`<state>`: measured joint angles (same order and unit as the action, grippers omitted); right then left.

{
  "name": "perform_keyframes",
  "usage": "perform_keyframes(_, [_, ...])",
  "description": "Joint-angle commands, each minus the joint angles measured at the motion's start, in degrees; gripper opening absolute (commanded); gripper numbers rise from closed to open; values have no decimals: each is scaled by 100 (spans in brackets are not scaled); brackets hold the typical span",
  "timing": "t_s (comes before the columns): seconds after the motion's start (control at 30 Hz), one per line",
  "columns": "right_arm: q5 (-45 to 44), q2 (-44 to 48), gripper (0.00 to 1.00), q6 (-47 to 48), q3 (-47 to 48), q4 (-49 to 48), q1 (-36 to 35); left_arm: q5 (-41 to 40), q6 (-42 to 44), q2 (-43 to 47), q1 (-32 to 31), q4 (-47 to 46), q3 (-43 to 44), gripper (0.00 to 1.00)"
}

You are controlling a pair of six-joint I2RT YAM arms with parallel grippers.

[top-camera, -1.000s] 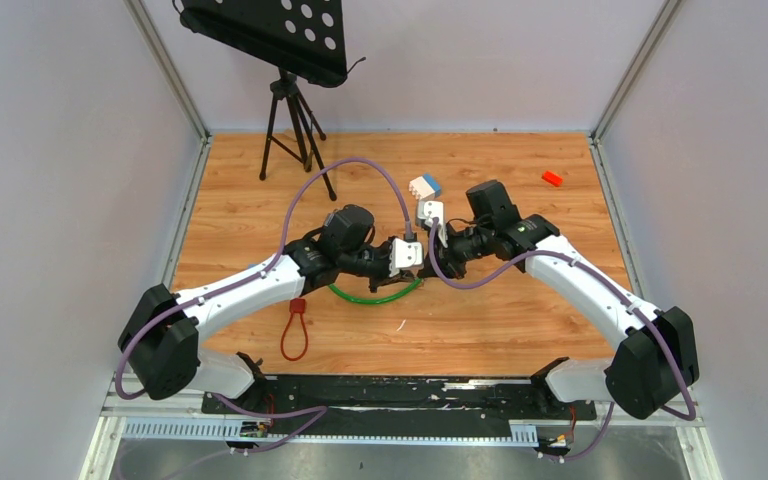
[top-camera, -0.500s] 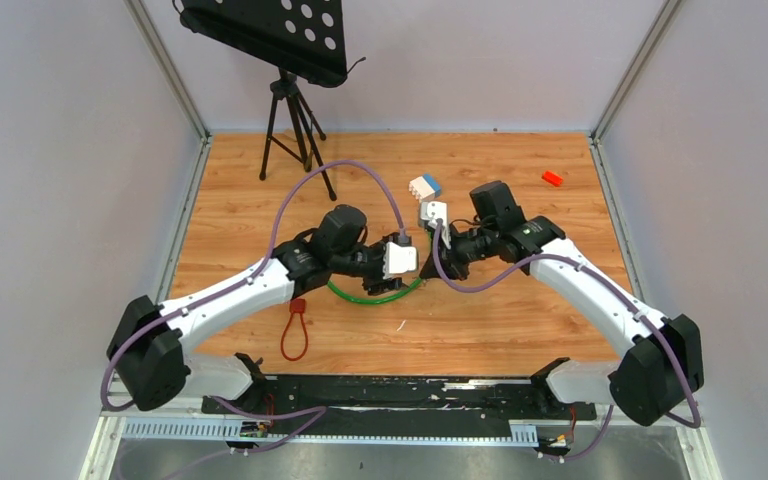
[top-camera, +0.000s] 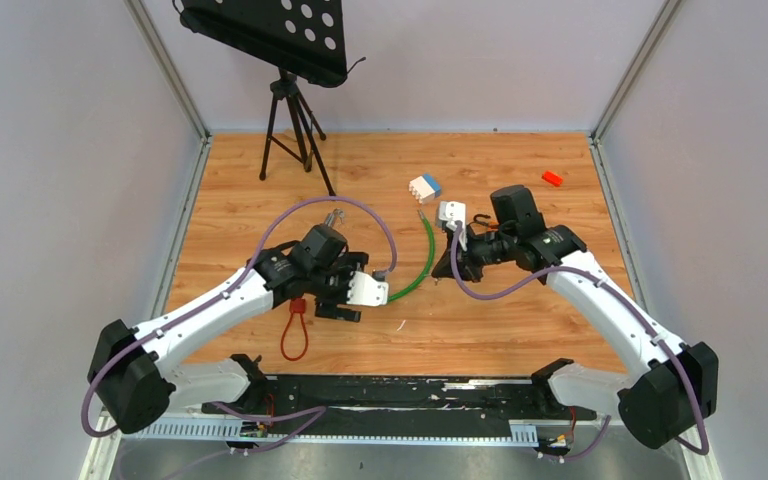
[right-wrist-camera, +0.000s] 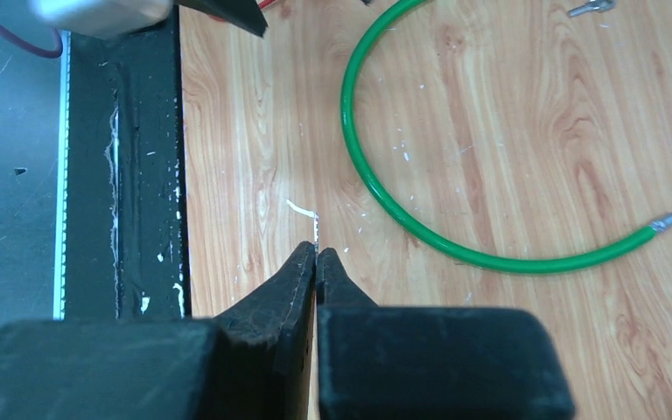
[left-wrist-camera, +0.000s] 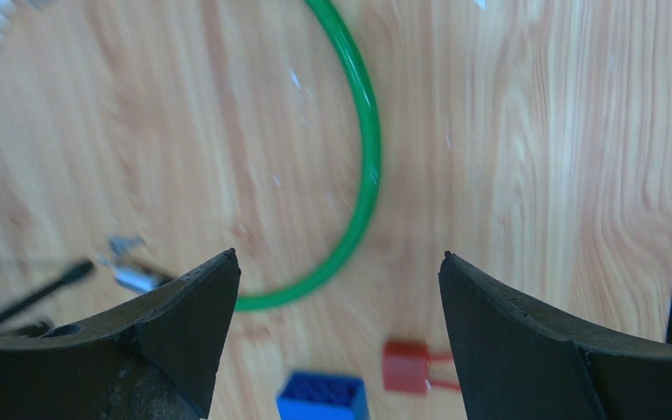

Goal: Unlock with the key
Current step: Pick up the key from the center of the board, then pick up the lock from the center of the board.

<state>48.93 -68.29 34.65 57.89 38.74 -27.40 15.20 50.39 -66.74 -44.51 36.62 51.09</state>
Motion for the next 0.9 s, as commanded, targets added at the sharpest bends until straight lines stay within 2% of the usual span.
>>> perform_keyframes(0.0, [183,310,0,103,-60,-190,166,-810,655,85,261,1260,-297,91])
perform_keyframes(0.17, [187,351,0,103,-92,-192,200,-1475,207,-240,436,1272,-493,90])
perform_keyframes(0.33, [192,339,0,112,-128,-202,204,-1407,-405,-416,618,1631,-493,89])
perform_keyframes(0.63, [172,301,0,121,-152,-203,200,-1198,-258,-601,1295,2261,-775,91])
perform_keyframes(0.87, [200,242,0,114,-163,-201,200,-1261,-228,-955,1589,2122,-924,92])
